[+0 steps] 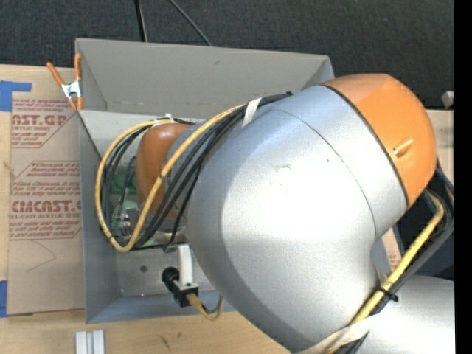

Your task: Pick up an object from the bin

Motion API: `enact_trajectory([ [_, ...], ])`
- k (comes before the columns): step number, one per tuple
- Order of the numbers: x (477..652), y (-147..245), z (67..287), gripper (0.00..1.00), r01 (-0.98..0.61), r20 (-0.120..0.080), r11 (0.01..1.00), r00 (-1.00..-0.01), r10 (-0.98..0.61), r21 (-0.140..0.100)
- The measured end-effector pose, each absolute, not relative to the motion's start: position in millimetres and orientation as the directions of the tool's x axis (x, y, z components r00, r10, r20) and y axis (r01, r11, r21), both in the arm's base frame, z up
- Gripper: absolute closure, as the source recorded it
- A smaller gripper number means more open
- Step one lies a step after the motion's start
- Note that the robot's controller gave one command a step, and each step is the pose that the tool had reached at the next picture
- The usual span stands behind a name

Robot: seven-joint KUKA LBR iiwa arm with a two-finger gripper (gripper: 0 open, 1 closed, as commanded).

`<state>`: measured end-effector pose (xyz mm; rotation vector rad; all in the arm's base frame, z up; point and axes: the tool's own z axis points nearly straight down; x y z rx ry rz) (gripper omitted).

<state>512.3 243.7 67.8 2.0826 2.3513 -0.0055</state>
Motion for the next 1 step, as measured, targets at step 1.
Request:
enact_trajectory([
  [1,512.9,244.4,119.7,1.0,0.992,0.001,0.123,-0.123,0.992,0.002],
])
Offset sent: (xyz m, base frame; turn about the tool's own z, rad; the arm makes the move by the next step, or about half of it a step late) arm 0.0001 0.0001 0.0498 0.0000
